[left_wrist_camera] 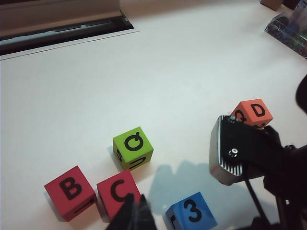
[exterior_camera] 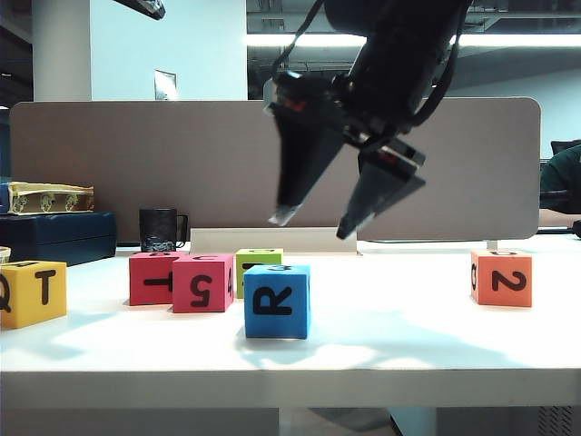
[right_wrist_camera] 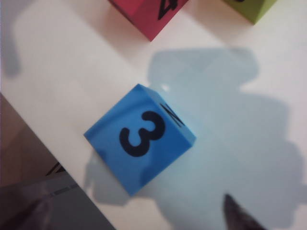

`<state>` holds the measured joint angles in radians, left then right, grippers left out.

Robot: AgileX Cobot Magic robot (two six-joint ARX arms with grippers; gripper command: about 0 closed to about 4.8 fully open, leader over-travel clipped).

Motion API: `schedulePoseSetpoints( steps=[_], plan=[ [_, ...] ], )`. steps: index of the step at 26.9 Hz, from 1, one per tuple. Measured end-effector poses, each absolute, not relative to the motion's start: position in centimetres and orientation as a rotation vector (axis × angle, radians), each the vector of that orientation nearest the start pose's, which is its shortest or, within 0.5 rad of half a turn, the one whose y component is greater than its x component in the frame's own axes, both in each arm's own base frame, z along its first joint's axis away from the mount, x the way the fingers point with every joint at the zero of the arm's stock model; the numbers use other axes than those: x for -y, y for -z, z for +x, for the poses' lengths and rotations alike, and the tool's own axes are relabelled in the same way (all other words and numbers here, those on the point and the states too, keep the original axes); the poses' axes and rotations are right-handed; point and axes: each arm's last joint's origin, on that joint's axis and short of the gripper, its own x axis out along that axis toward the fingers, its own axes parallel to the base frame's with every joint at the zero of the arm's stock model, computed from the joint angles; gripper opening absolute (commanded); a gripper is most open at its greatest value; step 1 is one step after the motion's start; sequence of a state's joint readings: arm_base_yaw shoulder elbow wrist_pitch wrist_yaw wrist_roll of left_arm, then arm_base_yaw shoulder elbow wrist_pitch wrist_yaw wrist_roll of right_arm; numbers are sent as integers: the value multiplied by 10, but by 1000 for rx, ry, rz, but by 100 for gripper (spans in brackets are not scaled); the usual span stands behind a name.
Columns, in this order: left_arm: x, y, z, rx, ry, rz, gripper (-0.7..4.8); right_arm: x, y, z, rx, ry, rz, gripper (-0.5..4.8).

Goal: Select the appropriate blocks from the scattered letter blocks on the table and arrange them in a row to spell out "ABCD".

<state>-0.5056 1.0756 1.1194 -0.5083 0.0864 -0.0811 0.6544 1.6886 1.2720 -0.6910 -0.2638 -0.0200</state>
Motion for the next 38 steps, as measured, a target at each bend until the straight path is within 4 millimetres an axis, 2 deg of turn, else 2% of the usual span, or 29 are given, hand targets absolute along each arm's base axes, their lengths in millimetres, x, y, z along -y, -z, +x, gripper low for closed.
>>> schedulePoseSetpoints(
  steps=[18,28,38],
  plan=[
    [110,-367,193,-451,565,13,-6,-234,-214,279,-1058,-890,-219,479],
    [109,-370,192,-440,567,12,-6,-239,-192,286,-1102,-863,-242,479],
    [109,-372,192,-418,572,29,-6,-239,-188,285,-1127,-849,-257,479]
  ],
)
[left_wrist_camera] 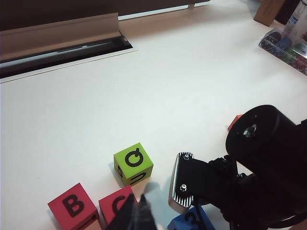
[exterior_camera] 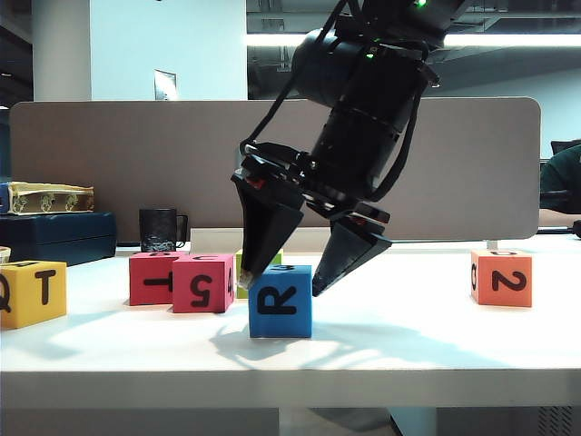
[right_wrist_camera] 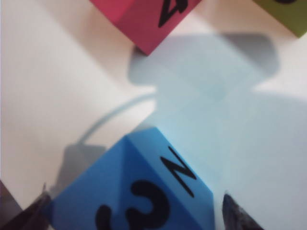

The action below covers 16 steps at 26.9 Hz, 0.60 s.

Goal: Select the appropriate blocks from the scattered letter blocks on the table and arrange them in a row to spell out "ABCD".

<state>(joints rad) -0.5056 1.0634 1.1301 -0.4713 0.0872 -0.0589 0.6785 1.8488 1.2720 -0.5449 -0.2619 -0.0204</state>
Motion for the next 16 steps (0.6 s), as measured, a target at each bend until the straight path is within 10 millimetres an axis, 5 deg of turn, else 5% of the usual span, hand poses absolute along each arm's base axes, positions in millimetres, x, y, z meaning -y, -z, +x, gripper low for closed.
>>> schedulePoseSetpoints(
  steps=[4,9,16],
  plan=[
    [109,-372,192,-418,573,31,-6,-238,-187,284,-1144,-845,-261,458],
    [109,-372,192,-418,573,32,-6,-238,-187,284,-1144,-847,-264,237],
    [109,-372,192,-418,573,31,-6,-240,-189,287,-1102,-842,-265,224]
  ],
)
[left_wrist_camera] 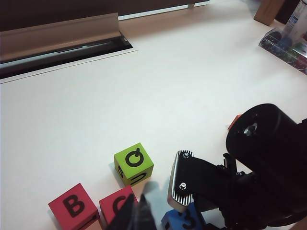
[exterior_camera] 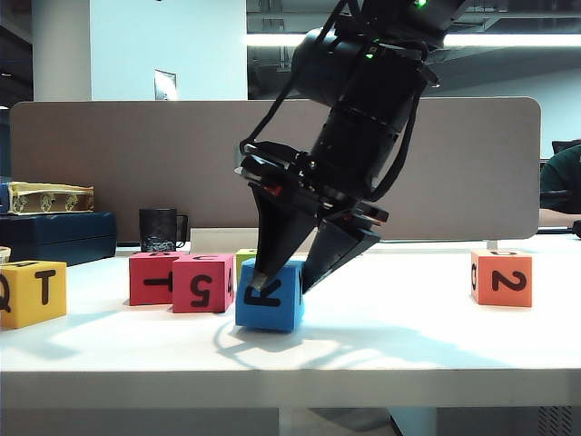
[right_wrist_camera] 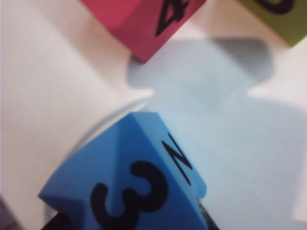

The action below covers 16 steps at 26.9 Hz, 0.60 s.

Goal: Select the appropriate blocks from the scattered letter blocks on the table and arrange them in a row to spell out "ABCD".

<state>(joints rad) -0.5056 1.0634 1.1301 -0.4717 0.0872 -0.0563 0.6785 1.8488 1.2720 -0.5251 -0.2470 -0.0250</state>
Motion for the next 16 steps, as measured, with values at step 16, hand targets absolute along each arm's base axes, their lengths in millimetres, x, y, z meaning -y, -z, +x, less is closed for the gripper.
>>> schedulePoseSetpoints(
  steps=[16],
  plan=[
    [109,-371,192,-424,577,56,-6,-207,-192,321,-978,-571,-293,224]
  ],
)
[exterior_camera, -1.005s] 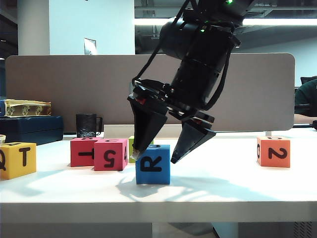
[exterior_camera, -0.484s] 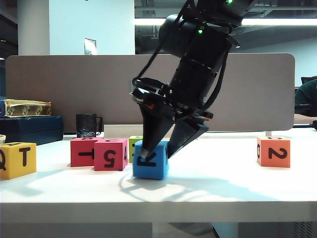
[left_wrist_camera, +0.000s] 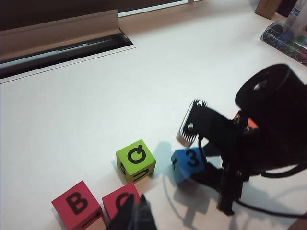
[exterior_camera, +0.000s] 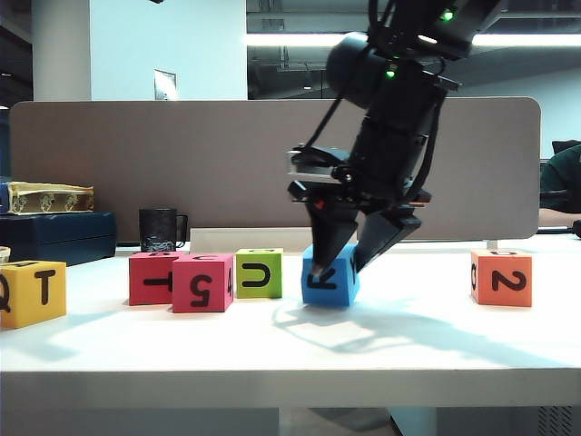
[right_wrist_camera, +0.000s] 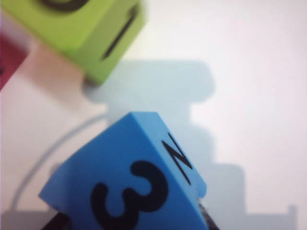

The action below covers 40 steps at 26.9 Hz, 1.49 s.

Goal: Select the appropriate blocks from the scattered letter blocks on the table and arrange them in a row to spell out "ABCD".

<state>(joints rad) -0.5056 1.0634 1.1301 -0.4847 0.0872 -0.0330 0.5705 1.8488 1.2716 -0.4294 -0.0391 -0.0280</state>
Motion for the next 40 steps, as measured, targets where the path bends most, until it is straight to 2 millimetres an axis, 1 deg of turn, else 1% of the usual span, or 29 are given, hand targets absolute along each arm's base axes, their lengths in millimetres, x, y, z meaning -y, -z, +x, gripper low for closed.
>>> schedulePoseSetpoints(
  steps=[1,5,8,14,17,18,23,25,26,28,37,40],
  plan=[
    [109,-371,192,-425,577,57,-6,-205,-193,324,-965,-559,-288,224],
    [109,-371,191,-431,577,61,-6,-184,-198,344,-888,-488,-239,224],
    [109,-370,191,-434,577,62,-6,-174,-200,351,-860,-460,-218,224],
    [109,-370,191,-435,577,62,-6,-167,-206,360,-828,-439,-201,225],
    [109,-370,191,-437,577,62,-6,-166,-219,367,-783,-431,-187,256],
    [109,-370,191,-437,576,63,-6,-164,-223,370,-768,-425,-181,256],
    [108,-368,191,-455,576,66,-6,-156,-222,374,-774,-405,-174,259],
    [108,-368,191,-455,576,66,-6,-152,-221,376,-781,-395,-170,317],
    [108,-368,190,-455,575,66,-6,-152,-219,376,-787,-393,-171,371],
    [108,-368,190,-456,576,66,-6,-147,-216,377,-810,-382,-170,413],
    [108,-368,190,-455,576,66,-6,-148,-219,378,-784,-397,-161,413],
    [108,-368,191,-455,575,66,-6,-148,-225,376,-770,-423,-147,409]
  ],
)
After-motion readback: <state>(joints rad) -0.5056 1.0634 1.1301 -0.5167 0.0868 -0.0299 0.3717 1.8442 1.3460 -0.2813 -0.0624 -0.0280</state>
